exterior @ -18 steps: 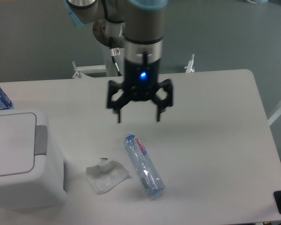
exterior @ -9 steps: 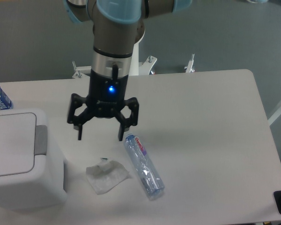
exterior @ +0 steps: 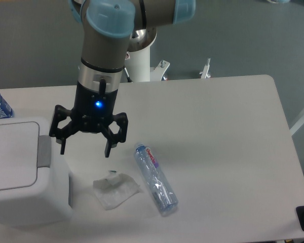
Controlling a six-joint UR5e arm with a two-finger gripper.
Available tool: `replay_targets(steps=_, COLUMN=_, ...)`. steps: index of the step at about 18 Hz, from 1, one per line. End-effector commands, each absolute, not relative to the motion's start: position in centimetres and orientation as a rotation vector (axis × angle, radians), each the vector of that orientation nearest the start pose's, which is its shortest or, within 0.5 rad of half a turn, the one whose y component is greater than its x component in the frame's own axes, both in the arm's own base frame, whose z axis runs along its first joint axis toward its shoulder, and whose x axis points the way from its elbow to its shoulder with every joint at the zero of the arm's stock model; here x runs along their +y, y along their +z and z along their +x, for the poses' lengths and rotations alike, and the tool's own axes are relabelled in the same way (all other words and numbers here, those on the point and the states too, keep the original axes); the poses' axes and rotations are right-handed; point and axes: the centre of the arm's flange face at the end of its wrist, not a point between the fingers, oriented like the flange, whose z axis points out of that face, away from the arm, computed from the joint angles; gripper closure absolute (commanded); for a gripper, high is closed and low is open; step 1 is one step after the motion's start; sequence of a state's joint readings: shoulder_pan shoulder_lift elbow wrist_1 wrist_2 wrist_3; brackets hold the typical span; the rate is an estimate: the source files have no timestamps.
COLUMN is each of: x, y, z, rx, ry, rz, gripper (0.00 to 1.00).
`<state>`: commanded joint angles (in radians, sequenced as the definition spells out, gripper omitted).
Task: Open the trash can
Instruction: 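Move the open gripper across the table toward the white trash can, then lower the gripper over the trash can lid to open it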
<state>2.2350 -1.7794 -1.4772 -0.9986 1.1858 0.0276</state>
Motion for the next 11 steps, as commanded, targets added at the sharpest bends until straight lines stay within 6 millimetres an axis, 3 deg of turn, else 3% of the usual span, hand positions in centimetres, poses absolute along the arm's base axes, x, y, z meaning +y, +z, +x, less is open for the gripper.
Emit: replay_targets(steps=11, x=58.9, y=48.5, z=-22.5, rx=-0.671, ry=-0.285, rz=-2.504, gripper=0.0)
